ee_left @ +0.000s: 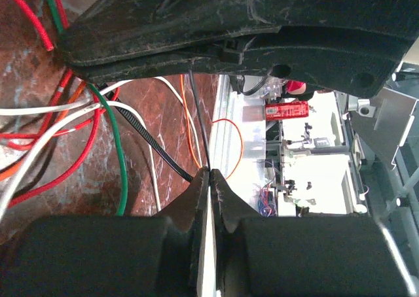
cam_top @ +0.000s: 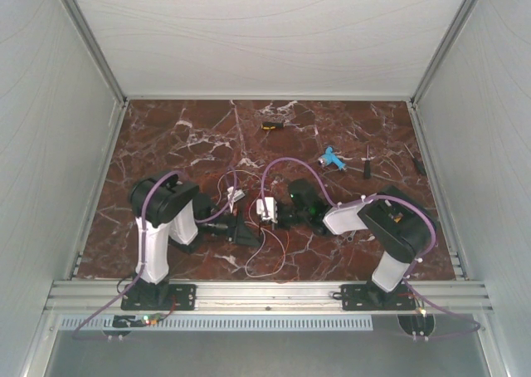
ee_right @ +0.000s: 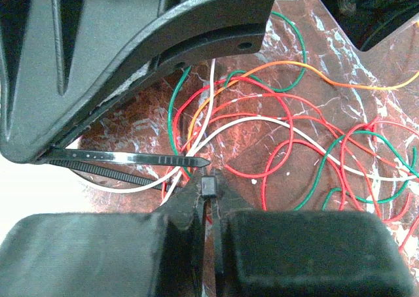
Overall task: Zip-tie the wires
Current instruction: Tie the cable at the center of the board.
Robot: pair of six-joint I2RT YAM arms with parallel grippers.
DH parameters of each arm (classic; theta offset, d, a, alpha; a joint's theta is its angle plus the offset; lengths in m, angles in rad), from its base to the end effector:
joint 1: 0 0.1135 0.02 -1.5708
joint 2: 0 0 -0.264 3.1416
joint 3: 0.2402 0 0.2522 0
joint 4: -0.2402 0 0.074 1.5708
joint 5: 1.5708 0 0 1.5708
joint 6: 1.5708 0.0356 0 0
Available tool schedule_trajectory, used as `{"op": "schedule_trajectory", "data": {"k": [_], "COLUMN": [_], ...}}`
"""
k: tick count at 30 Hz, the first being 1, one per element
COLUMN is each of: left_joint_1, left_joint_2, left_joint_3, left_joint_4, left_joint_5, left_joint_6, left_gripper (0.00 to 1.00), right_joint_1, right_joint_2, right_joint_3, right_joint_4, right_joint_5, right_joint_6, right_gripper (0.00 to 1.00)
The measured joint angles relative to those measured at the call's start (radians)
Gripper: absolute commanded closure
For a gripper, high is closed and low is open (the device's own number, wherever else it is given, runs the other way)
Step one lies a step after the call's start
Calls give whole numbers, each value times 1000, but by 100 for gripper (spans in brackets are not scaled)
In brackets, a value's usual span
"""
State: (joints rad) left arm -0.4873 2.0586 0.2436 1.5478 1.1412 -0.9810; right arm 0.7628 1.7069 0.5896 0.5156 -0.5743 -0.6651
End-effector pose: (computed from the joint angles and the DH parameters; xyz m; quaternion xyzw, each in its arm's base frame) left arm 0.1867 -0.1355 0.0711 0.1542 0.7288 -0.6608 0.0913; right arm 0.2055 0.2231 0.1223 -0.6554 0.5550 0.2721 0.4340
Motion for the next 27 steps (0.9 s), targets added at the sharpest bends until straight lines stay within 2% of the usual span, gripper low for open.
{"op": "schedule_trajectory", "data": {"k": [13, 27], "left_joint_1": [-32, -33], "left_joint_2": [-23, -41], "left_joint_3": [4, 3], "left_joint_4": [1, 1], "left_joint_5": [1, 0], "left_joint_6": [21, 28], "left_gripper": [100, 100], "right_joint_1": [-19, -19], "right_joint_2": [21, 27], "right_joint_3": [35, 46], "right_joint_4": [-37, -56], "right_joint_5": [-74, -79], "right_joint_6": [17, 24], "right_gripper": [100, 100]}}
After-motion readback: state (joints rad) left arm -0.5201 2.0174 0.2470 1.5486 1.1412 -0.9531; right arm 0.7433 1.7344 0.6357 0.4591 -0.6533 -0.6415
